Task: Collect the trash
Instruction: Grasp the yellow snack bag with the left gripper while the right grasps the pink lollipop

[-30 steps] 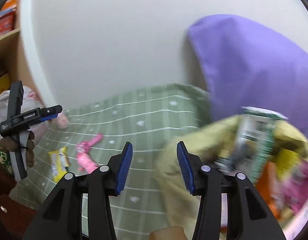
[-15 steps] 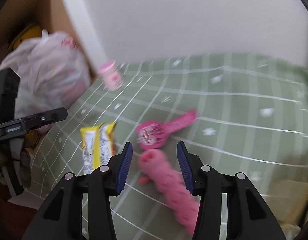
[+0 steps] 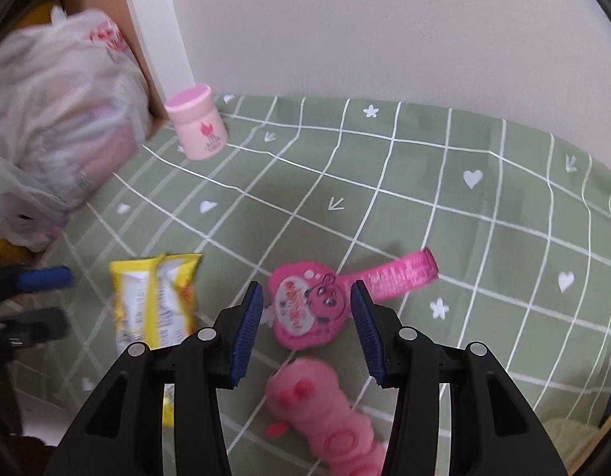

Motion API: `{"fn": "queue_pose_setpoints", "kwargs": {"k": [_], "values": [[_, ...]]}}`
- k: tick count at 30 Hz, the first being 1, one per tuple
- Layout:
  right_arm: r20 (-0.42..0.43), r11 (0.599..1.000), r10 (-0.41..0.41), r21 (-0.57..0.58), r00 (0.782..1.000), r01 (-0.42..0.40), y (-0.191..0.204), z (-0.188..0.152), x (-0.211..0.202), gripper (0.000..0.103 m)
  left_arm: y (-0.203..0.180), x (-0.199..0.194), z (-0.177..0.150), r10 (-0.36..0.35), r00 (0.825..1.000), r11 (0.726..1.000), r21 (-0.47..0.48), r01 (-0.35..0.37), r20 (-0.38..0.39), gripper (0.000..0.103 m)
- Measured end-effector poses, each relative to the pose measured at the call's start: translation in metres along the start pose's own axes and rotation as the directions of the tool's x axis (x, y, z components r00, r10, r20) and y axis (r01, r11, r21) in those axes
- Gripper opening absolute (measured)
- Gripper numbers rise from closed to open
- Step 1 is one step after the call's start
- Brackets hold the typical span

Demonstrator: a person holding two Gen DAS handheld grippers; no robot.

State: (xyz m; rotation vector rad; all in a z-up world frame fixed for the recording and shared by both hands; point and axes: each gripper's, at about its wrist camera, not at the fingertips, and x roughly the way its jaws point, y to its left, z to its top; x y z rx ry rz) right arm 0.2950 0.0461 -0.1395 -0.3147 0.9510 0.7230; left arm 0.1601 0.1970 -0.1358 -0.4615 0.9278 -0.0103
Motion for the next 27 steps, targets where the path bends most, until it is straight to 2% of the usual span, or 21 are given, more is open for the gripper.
{"fn": "queue_pose_setpoints", "kwargs": {"k": [5,8,11,13,15,17,20,22,26,27], "values": [[-0.033,0.999,0.041,0.024,0.999,-0.040,-0.008,-0.014,-0.006,0.044,-0.008,0.001,0.004,0.009,1.000,1.000,0.024,-0.009,0.008,0.072],[-0.051,1.000,-0.014,0.008,0.999,0.014,-0.009,-0.018,0.000,0.044,-0.011,-0.001,0.007,0.015,1.000,0.999,0.031,-0.015,0.022,0.073],[-0.060,1.000,-0.020,0.011,0.998,0.021,-0.011,-0.015,0.011,0.044,-0.010,0.001,0.006,0.021,1.000,0.999,0.027,-0.021,0.019,0.072],[-0.043,0.999,-0.031,0.004,0.999,0.032,-0.011,-0.012,0.019,0.043,-0.008,0.003,0.004,0.022,1.000,1.000,0.021,-0.022,0.005,0.073],[-0.026,1.000,-0.030,0.008,0.999,0.030,-0.013,-0.008,0.020,0.025,-0.005,0.006,0.001,0.023,1.000,1.000,0.012,-0.022,-0.015,0.073],[0.000,0.999,-0.030,0.022,1.000,0.030,-0.017,-0.008,0.014,0.017,-0.003,0.010,-0.003,0.012,0.999,1.000,-0.004,-0.013,-0.043,0.073],[0.044,0.998,-0.043,0.037,0.998,0.041,-0.025,-0.010,-0.004,0.017,-0.002,0.021,-0.003,-0.055,0.994,0.997,-0.066,0.048,-0.097,0.073],[0.067,0.997,-0.051,0.055,0.996,0.048,-0.032,-0.014,-0.018,0.017,-0.005,0.029,-0.001,-0.074,0.990,0.995,-0.079,0.064,-0.120,0.073],[0.109,0.992,-0.064,0.112,0.992,0.052,-0.048,-0.023,-0.041,0.017,-0.018,0.047,0.009,-0.028,0.992,0.998,-0.064,0.020,-0.126,0.073],[0.128,0.991,-0.058,0.131,0.990,0.041,-0.053,-0.024,-0.046,0.021,-0.024,0.051,0.013,-0.007,0.993,0.999,-0.042,0.002,-0.121,0.073]]}}
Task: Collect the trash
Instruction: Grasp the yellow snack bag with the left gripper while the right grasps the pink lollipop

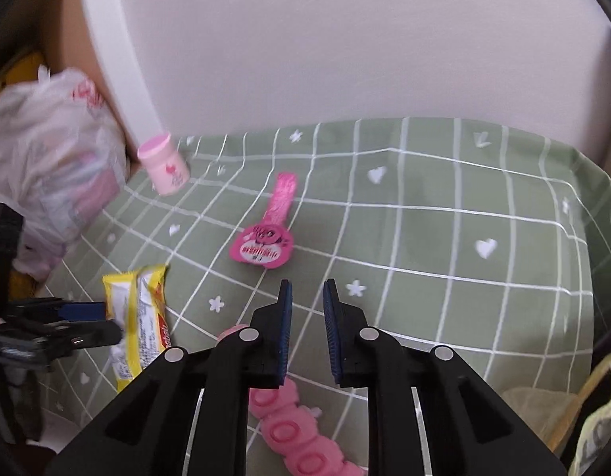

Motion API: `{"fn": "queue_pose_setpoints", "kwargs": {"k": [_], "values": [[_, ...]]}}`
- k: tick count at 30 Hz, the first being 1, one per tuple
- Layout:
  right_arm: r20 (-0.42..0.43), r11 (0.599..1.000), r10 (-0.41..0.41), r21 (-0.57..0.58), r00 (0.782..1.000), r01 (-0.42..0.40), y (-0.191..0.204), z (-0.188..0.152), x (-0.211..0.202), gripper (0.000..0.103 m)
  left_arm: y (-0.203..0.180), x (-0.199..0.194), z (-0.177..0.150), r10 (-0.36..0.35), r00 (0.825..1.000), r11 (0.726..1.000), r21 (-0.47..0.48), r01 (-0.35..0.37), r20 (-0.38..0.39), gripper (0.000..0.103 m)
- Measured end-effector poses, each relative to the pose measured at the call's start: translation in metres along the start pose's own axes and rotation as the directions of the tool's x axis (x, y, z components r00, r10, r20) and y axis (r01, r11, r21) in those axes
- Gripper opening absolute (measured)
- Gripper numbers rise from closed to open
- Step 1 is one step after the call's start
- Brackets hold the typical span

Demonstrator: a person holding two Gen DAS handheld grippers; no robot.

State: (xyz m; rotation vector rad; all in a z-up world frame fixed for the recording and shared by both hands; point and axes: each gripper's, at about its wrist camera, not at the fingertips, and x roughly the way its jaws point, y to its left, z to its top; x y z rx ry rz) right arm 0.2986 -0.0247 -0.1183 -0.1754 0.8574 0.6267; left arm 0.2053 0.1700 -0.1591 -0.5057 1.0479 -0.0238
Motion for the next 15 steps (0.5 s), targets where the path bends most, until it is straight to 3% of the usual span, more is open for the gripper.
{"fn": "queue_pose_setpoints", "kwargs": {"k": [1,3,7,15], "values": [[0.012,1.000,0.002,0.015,1.000,-0.002,-0.003,0.000,-0.003,0.027,-0.006,0.003,0.004,0.020,1.000,1.000,0.022,-0.020,0.007,0.073],[0.028,0.999,0.033,0.035,0.999,-0.034,-0.008,0.002,-0.005,0.059,-0.016,0.011,0.010,0.062,0.998,0.996,0.057,-0.063,0.014,0.071],[-0.040,0.992,0.119,0.032,0.992,-0.118,-0.004,0.011,0.015,0.059,-0.024,0.022,0.022,0.091,0.996,0.992,0.091,-0.091,0.005,0.059],[-0.160,0.995,0.083,-0.041,0.984,-0.091,0.028,0.040,0.074,0.059,0.001,-0.009,0.015,0.073,0.993,0.997,0.026,-0.075,0.096,0.058]]}}
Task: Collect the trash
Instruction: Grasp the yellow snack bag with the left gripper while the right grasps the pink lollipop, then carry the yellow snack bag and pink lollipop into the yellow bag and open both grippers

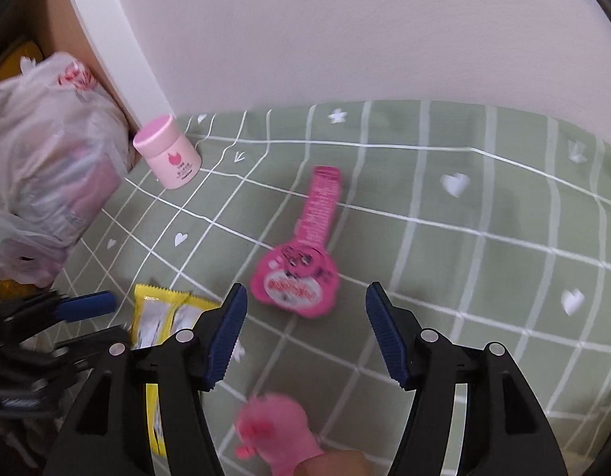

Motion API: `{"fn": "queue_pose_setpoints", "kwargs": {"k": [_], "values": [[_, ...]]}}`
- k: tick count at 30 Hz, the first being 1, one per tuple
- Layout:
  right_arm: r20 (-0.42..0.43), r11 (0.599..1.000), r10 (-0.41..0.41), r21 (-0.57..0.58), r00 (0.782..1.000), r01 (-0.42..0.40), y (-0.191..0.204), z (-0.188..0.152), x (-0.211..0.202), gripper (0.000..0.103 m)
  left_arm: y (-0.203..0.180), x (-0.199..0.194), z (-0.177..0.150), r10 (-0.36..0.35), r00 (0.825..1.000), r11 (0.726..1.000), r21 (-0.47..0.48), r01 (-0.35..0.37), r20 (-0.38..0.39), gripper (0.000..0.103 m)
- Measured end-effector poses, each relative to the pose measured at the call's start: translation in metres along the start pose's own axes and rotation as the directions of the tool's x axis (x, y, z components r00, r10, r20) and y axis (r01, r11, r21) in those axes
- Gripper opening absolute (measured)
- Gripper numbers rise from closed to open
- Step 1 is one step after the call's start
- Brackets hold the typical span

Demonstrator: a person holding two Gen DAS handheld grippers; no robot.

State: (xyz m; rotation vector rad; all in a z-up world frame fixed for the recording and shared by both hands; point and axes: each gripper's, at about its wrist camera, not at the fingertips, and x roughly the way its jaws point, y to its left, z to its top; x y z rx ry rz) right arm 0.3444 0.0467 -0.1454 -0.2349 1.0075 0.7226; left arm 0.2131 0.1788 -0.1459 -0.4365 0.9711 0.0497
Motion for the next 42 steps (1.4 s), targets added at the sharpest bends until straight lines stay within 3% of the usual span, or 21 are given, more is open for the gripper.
{"fn": "queue_pose_setpoints", "kwargs": {"k": [5,6,8,11,14,20,24,25,26,28,35,39,42], "values": [[-0.051,0.995,-0.087,-0.043,0.995,0.085,0.012,0.011,0.025,0.059,0.012,-0.022,-0.012,0.008,0.998,1.000,-0.024,-0.007,0.064,0.061],[-0.063,0.995,-0.090,-0.048,0.994,0.087,0.013,0.011,0.028,0.052,0.013,-0.025,-0.014,0.005,0.997,1.000,-0.026,-0.003,0.072,0.061],[-0.054,0.997,-0.060,-0.042,0.997,0.058,0.012,0.010,0.027,0.049,0.012,-0.029,-0.020,-0.009,0.997,1.000,-0.029,0.011,0.075,0.068],[-0.012,0.999,-0.028,-0.028,1.000,0.028,0.008,0.008,0.012,0.049,0.003,-0.020,-0.030,-0.065,0.998,0.997,-0.030,0.066,0.024,0.071],[0.053,1.000,-0.027,-0.001,0.998,0.027,0.001,0.005,-0.016,0.049,-0.013,-0.009,-0.035,-0.061,0.998,0.998,0.006,0.061,-0.023,0.071],[0.158,0.994,-0.068,0.101,0.985,0.052,-0.032,-0.017,-0.070,0.049,-0.049,0.021,-0.031,0.049,0.997,0.996,0.082,-0.043,-0.067,0.071],[0.198,0.986,-0.108,0.147,0.974,0.079,-0.048,-0.035,-0.097,0.049,-0.052,0.031,-0.028,0.108,0.992,0.991,0.089,-0.101,-0.072,0.060],[0.208,0.984,-0.116,0.159,0.971,0.084,-0.051,-0.040,-0.105,0.049,-0.052,0.031,-0.026,0.107,0.991,0.991,0.093,-0.100,-0.076,0.044],[0.221,0.980,-0.127,0.177,0.967,0.088,-0.054,-0.045,-0.114,0.049,-0.051,0.031,-0.023,0.091,0.992,0.992,0.091,-0.084,-0.085,0.036],[0.243,0.975,-0.140,0.202,0.960,0.091,-0.058,-0.054,-0.129,0.049,-0.045,0.024,-0.015,0.045,0.996,0.997,0.073,-0.039,-0.080,0.034],[0.350,0.953,-0.241,0.260,0.905,0.154,-0.064,-0.082,-0.199,0.049,-0.056,-0.030,0.018,-0.043,0.994,0.993,0.115,0.031,0.099,0.033],[0.404,0.935,-0.318,0.285,0.858,0.212,-0.064,-0.098,-0.241,0.049,-0.094,-0.065,0.040,-0.151,0.968,0.970,0.218,0.106,0.200,0.033],[0.433,0.910,-0.395,0.307,0.810,0.280,-0.063,-0.111,-0.272,0.049,-0.132,-0.081,0.052,-0.256,0.942,0.930,0.321,0.179,0.218,0.034]]}}
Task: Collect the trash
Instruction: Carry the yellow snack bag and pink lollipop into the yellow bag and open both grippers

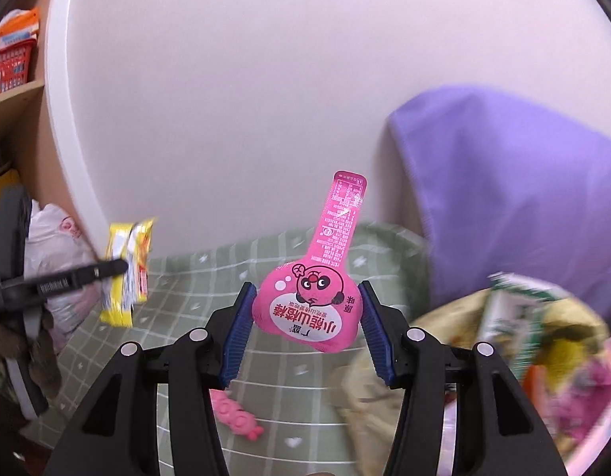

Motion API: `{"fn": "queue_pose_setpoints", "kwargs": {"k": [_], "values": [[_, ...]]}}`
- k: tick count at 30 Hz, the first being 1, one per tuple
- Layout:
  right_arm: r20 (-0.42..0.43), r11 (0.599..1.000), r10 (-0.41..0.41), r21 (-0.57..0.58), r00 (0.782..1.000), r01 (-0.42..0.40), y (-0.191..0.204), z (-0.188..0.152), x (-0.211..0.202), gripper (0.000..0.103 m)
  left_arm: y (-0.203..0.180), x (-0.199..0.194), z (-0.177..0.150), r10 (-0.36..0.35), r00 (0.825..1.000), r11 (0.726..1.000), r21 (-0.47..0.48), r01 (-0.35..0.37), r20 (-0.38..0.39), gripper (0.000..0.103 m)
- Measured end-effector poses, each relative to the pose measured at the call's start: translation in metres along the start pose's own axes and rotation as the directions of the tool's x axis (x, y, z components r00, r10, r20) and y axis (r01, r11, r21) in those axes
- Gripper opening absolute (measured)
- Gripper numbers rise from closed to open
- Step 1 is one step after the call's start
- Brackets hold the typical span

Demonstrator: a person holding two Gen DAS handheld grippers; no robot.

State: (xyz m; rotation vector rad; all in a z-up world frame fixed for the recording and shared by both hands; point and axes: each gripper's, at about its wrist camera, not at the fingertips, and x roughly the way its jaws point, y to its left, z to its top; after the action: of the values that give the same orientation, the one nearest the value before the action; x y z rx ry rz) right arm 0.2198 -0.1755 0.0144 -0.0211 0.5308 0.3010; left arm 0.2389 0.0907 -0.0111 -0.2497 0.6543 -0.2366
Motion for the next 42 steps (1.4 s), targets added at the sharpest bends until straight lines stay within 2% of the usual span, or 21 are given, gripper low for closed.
{"fn": "queue_pose_setpoints", "kwargs": {"k": [4,8,12,13,16,18,22,27,30,34,36,38,39,42], "values": [[0.057,0.994,-0.113,0.006,0.992,0.113,-0.023,0.003,-0.039,0.049,-0.053,0.011,0.026,-0.155,0.988,0.982,0.107,0.155,0.000,0.035],[0.093,0.971,-0.238,0.059,0.967,0.233,-0.056,0.000,-0.078,0.049,-0.105,0.033,0.037,-0.276,0.959,0.942,0.180,0.284,-0.065,0.035],[0.082,0.936,-0.337,0.140,0.938,0.324,-0.091,-0.012,-0.108,0.049,-0.162,0.062,0.030,-0.384,0.906,0.874,0.248,0.419,-0.180,0.035],[0.074,0.927,-0.354,0.158,0.932,0.340,-0.100,-0.016,-0.114,0.049,-0.180,0.071,0.026,-0.406,0.888,0.849,0.270,0.454,-0.216,0.035],[0.045,0.909,-0.386,0.188,0.922,0.371,-0.119,-0.025,-0.123,0.049,-0.215,0.093,0.015,-0.431,0.851,0.805,0.298,0.513,-0.300,0.035],[0.026,0.904,-0.393,0.196,0.919,0.381,-0.126,-0.030,-0.124,0.049,-0.231,0.108,0.007,-0.433,0.832,0.787,0.304,0.536,-0.348,0.035],[-0.013,0.907,-0.380,0.191,0.925,0.375,-0.136,-0.037,-0.114,0.049,-0.249,0.135,-0.007,-0.420,0.805,0.773,0.300,0.559,-0.418,0.035],[-0.068,0.924,-0.342,0.159,0.937,0.348,-0.147,-0.044,-0.083,0.049,-0.258,0.165,-0.019,-0.394,0.792,0.777,0.292,0.558,-0.466,0.036],[-0.083,0.935,-0.310,0.152,0.947,0.320,-0.151,-0.050,-0.069,0.049,-0.256,0.169,-0.018,-0.398,0.791,0.778,0.286,0.560,-0.465,0.036],[-0.100,0.941,-0.303,0.125,0.948,0.314,-0.151,-0.058,-0.055,0.049,-0.249,0.172,-0.015,-0.410,0.789,0.784,0.266,0.561,-0.457,0.037],[-0.107,0.944,-0.297,0.120,0.949,0.309,-0.149,-0.061,-0.053,0.049,-0.243,0.172,-0.013,-0.426,0.786,0.786,0.247,0.567,-0.447,0.043],[-0.116,0.946,-0.293,0.108,0.949,0.305,-0.147,-0.062,-0.050,0.049,-0.235,0.170,-0.009,-0.450,0.783,0.789,0.220,0.574,-0.429,0.054],[-0.116,0.948,-0.291,0.098,0.950,0.303,-0.146,-0.062,-0.048,0.049,-0.233,0.167,-0.006,-0.463,0.784,0.792,0.204,0.576,-0.415,0.056],[-0.143,0.949,-0.296,0.067,0.944,0.308,-0.143,-0.064,-0.038,0.050,-0.224,0.154,0.002,-0.482,0.795,0.805,0.173,0.568,-0.368,0.070]]}}
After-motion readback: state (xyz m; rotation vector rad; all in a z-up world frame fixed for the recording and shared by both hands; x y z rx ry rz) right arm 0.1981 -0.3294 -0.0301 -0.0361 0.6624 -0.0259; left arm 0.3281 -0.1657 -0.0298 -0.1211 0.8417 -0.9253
